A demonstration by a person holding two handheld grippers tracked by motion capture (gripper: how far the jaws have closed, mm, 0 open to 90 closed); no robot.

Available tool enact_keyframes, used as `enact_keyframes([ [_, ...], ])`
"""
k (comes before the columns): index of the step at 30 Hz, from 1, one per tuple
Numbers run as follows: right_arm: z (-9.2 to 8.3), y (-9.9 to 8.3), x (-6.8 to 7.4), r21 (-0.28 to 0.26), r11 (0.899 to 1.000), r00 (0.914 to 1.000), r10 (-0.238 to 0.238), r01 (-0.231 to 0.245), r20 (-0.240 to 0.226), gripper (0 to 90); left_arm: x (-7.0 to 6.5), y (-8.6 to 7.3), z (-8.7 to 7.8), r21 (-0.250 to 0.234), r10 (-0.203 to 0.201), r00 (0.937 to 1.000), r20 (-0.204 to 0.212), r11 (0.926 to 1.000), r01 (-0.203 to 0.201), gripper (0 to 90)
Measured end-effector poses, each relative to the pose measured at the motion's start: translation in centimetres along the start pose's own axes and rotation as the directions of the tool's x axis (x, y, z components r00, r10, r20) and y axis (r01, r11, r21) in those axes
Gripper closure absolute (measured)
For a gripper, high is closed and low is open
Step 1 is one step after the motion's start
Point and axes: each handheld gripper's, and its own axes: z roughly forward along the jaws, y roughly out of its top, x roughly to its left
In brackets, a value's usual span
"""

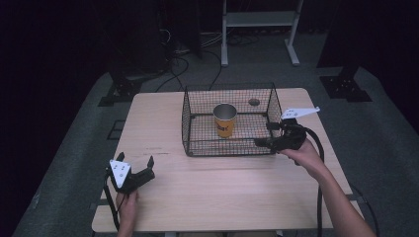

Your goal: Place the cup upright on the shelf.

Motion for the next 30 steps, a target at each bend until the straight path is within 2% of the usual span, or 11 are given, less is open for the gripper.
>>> enact_keyframes([
  [7, -0.2, -0.8, 0.1, -0.005, 1.0, 1.0, 0.006, -0.006, -0.002, 5.4, 0.0, 0.0, 0.0, 0.0, 0.001, 1.0, 0.0, 1.0, -0.001, 0.0],
  [11, -0.3, -1.2, 0.3, 0.013, 1.0, 1.0, 0.004, -0.004, -0.002, 5.4, 0.0, 0.0, 0.0, 0.0, 0.002, 1.0, 0.0, 1.0, -0.002, 0.0],
  [20, -1.0, -2.2, 0.3, -0.005, 1.0, 0.9999, 0.014, -0.014, 0.003, 5.4, 0.0, 0.0, 0.0, 0.001, 0.002, 1.0, 0.0, 1.0, -0.002, 0.0],
  [30, -1.8, -3.7, 1.1, -0.007, 1.0, 1.0, 0.006, -0.006, 0.001, 5.4, 0.0, 0.0, 0.0, -0.001, 0.0, 1.0, -0.001, 1.0, 0.0, 0.0],
])
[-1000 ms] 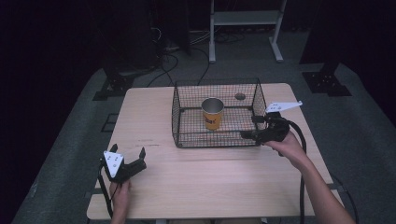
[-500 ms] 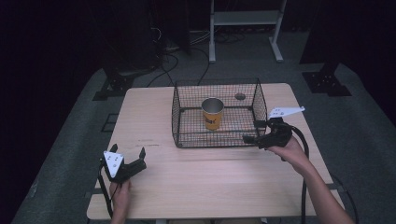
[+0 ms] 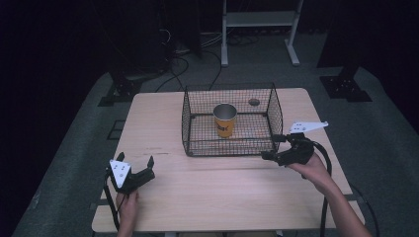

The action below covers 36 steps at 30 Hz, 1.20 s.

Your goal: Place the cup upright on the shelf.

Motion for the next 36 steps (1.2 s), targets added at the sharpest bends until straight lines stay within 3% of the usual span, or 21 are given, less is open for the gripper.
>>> enact_keyframes([
  [30, -2.6, -4.8, 0.3, -0.027, 0.998, 0.9975, 0.049, -0.048, 0.051, 5.4, 0.0, 0.0, 0.0, 0.001, 0.001, 1.0, -0.004, 1.0, -0.001, 0.0],
  [36, -3.7, -6.9, 0.6, -0.05, 0.995, 0.9949, 0.085, -0.082, 0.055, 5.4, -0.1, 0.0, 0.0, 0.001, 0.003, 1.0, -0.006, 1.0, -0.003, 0.0],
])
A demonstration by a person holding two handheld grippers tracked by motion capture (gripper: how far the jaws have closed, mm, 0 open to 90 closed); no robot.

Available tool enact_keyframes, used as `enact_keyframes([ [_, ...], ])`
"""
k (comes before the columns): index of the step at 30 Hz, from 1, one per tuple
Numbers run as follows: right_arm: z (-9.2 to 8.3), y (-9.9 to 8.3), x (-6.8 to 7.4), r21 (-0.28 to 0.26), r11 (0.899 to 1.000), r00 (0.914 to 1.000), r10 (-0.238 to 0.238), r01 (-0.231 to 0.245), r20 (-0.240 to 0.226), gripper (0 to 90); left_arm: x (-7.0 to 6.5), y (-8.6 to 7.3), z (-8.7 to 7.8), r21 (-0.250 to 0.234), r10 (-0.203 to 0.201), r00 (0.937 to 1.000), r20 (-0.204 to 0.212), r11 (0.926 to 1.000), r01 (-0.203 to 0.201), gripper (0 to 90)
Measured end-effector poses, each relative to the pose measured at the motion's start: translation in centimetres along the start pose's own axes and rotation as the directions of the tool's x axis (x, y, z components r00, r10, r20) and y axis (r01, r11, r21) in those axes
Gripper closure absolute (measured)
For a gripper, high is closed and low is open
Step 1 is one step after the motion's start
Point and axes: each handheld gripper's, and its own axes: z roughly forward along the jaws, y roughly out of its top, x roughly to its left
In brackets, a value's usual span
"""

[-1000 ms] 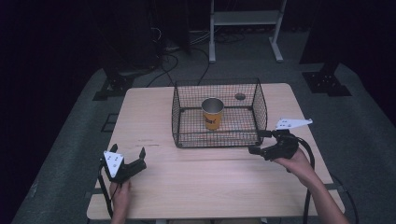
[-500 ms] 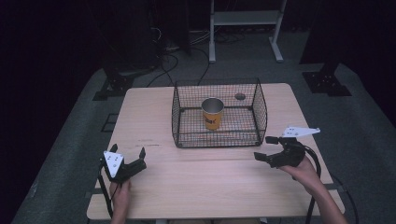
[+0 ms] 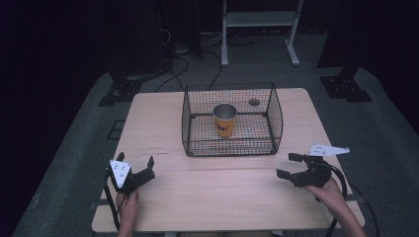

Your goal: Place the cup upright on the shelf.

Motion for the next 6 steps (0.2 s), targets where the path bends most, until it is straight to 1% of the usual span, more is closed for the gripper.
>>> enact_keyframes([
  [3, -0.5, -1.0, 0.2, -0.001, 1.0, 0.9999, 0.012, -0.012, 0.008, 5.4, 0.0, 0.0, 0.0, -0.001, 0.003, 1.0, 0.0, 1.0, -0.003, 0.0],
  [6, -1.0, -2.0, 0.5, -0.002, 1.0, 0.9998, 0.022, -0.022, 0.004, 5.4, 0.0, 0.0, 0.0, -0.001, 0.003, 1.0, 0.001, 1.0, -0.003, 0.0],
])
